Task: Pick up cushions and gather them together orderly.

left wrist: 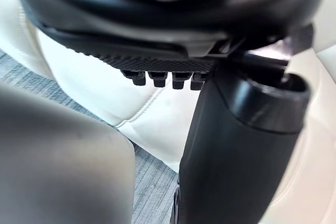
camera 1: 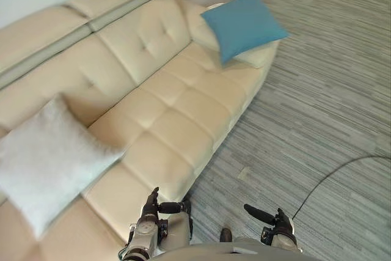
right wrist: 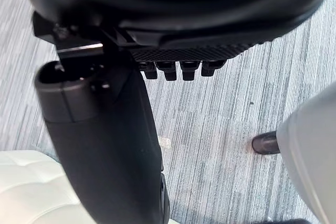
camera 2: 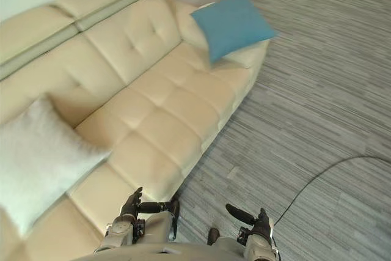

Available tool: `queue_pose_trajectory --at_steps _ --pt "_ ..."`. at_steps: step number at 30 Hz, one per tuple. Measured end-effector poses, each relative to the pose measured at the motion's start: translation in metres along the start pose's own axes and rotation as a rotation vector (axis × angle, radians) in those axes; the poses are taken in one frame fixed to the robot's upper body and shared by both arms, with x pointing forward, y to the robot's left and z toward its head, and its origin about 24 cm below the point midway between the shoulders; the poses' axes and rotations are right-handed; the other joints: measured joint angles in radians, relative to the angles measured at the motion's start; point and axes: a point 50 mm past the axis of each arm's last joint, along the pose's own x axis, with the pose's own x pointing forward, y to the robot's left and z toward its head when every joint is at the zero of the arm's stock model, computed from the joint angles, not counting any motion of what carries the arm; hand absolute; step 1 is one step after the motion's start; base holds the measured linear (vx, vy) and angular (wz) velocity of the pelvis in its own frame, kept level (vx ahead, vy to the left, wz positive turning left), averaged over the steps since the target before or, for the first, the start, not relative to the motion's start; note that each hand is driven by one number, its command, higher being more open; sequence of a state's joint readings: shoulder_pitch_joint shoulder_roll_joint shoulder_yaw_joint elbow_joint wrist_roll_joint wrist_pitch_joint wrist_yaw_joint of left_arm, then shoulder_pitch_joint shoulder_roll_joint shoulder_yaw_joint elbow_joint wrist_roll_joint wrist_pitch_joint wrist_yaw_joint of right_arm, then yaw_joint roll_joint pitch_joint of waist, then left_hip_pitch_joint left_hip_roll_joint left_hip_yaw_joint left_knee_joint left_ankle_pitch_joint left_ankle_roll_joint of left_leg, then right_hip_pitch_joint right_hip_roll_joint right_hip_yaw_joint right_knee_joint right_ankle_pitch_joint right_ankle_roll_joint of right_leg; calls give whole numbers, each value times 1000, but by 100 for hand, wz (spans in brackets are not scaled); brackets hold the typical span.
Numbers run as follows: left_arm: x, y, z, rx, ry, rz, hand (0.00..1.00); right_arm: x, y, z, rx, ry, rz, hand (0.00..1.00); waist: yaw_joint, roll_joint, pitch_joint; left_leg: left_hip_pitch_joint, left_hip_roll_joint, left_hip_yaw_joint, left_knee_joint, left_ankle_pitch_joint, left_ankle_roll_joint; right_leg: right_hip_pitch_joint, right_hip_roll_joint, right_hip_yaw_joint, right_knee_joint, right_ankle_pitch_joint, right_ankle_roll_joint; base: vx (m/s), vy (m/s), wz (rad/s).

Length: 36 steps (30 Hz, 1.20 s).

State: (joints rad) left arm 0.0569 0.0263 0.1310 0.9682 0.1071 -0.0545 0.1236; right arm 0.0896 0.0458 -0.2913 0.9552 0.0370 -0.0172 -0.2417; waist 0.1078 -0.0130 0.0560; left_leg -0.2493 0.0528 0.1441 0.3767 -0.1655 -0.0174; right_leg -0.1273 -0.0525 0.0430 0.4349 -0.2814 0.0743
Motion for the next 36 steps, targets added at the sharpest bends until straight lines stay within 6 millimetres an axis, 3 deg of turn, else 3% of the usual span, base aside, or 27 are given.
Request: queue_pose_trajectory --at_steps 2,4,5,7,9,10,11,12,14,16,17,18,19,20,21,23,25,26,27,28,29,30,31,32,33,35,36 --pt "0 1 -2 6 6 2 100 0 0 -1 -1 3 4 100 -4 -10 -9 36 -10 39 1 -26 24 -38 -33 -38 104 -10 29 303 141 -57" --pt "-1 -1 -5 27 18 -10 100 1 2 5 -17 -11 14 100 -10 -3 -9 88 -10 68 1 -61 41 -92 -91 -168 260 9 54 336 119 -48" --pt "0 -1 -6 51 25 -17 100 2 4 6 -20 -10 20 100 -17 -2 -7 124 -9 73 -12 -66 45 -101 -131 -264 315 -8 25 446 105 -31" --pt "0 -1 -8 51 39 -16 100 5 7 13 -46 -18 28 100 -19 22 8 205 31 81 -54 -66 45 -104 -152 -419 299 -38 -27 354 0 -34" --pt "0 2 -9 39 46 -4 100 6 10 19 -47 -33 35 100 -20 34 21 241 55 94 -65 -66 45 -127 -150 -470 234 -36 -27 322 -90 -37" --pt "0 6 -9 44 48 5 100 6 13 22 -53 -37 44 100 -24 24 22 257 62 96 -70 -66 44 -149 -145 -474 147 -7 -30 392 -201 -32" --pt "1 12 -8 53 45 19 100 7 16 23 -57 -36 52 100 -33 -5 30 281 52 101 -74 -69 19 -163 -143 -475 13 94 -52 411 -238 -23" --pt "2 17 -8 61 49 30 100 8 13 22 -65 -28 48 100 -39 -18 27 294 45 91 -74 -82 -9 -165 -136 -471 -3 186 -147 281 -166 -29" --pt "2 8 -10 51 65 13 100 13 -1 29 -87 -39 14 100 -34 31 32 311 89 81 -87 -77 -23 -147 -65 -450 -46 185 -160 292 -173 -60" --pt "2 1 -11 48 73 -4 100 15 -12 29 -98 -35 -11 100 -38 55 41 318 107 69 -70 -68 -34 -137 -35 -435 -54 169 -178 312 -208 -46" --pt "2 -3 -11 44 75 -15 100 16 -21 27 -102 -22 -34 100 -42 63 47 291 126 47 14 -62 -43 -110 -17 -436 -80 164 -179 293 -236 -11" --pt "2 -7 -7 30 65 -23 100 16 -27 18 -109 6 -49 100 -49 70 66 219 159 -5 210 -34 -66 -50 11 -444 -132 163 -179 239 -247 2" --pt "3 -6 -1 21 40 -23 100 15 -30 12 -99 26 -60 100 -50 71 85 139 184 -52 407 21 -56 9 32 -446 -171 162 -181 209 -215 -6" --pt "4 -5 3 20 17 -19 100 14 -31 11 -104 25 -65 100 -50 68 96 69 196 -72 560 -10 -53 56 52 -437 -196 152 -197 160 -148 -16" --pt "4 -4 5 19 7 -18 100 14 -31 10 -107 25 -68 100 -50 66 98 44 193 -74 601 -31 -50 74 57 -432 -204 146 -204 174 -96 -21" --pt "4 -6 12 17 -22 -26 100 13 -28 9 -99 29 -66 100 -44 55 100 -46 147 -65 571 -80 -43 133 64 -414 -250 143 -197 154 -48 -24" --pt "4 -7 15 19 -41 -30 100 13 -24 10 -94 24 -58 100 -32 51 99 -74 96 -52 366 -86 -36 151 64 -394 -281 140 -182 228 21 -31" --pt "5 -8 19 15 -53 -33 100 11 -17 10 -81 20 -43 100 -28 51 103 -81 62 -47 170 -72 -28 167 60 -379 -295 136 -178 261 68 -22" --pt "5 -8 19 14 -53 -32 100 11 -16 10 -77 17 -40 100 -27 48 105 -80 45 -49 78 -49 -25 173 55 -374 -297 129 -174 306 102 -28" --pt "5 -8 20 9 -56 -32 100 10 -13 12 -65 9 -34 100 -22 43 108 -79 17 -48 -121 27 -27 188 38 -360 -297 109 -154 324 120 -23" --pt "5 -9 21 6 -56 -32 100 10 -12 13 -63 6 -36 100 -20 44 108 -79 14 -48 -180 58 -32 201 36 -352 -298 98 -136 339 126 -27" --pt "5 -10 21 4 -56 -33 100 10 -13 12 -64 8 -37 100 -16 47 106 -78 15 -48 -206 81 -37 208 36 -344 -297 86 -121 393 144 -34" --pt "5 -10 20 5 -56 -35 100 9 -11 10 -64 14 -32 100 -1 45 100 -61 12 -43 -204 169 -28 240 27 -317 -299 60 -88 464 156 -48" --pt "4 -10 19 3 -54 -35 100 8 -7 10 -60 11 -21 100 2 35 86 -55 -10 -37 -164 212 17 266 2 -298 -301 34 -59 598 190 -53" --pt "4 -7 19 6 -57 -27 100 7 -4 8 -59 13 -10 100 2 13 74 -69 -28 -16 -106 167 33 274 -29 -284 -294 17 -40 519 158 -46" --pt "4 -5 18 9 -51 -23 100 6 -1 8 -65 5 3 100 12 -2 62 -48 -47 26 -45 94 55 250 -80 -224 -184 -5 -3 563 211 -40" --pt "4 -5 18 9 -50 -23 100 6 -1 8 -67 5 4 100 12 -3 61 -42 -49 30 -44 88 58 244 -86 -220 -162 -9 4 595 240 -22"
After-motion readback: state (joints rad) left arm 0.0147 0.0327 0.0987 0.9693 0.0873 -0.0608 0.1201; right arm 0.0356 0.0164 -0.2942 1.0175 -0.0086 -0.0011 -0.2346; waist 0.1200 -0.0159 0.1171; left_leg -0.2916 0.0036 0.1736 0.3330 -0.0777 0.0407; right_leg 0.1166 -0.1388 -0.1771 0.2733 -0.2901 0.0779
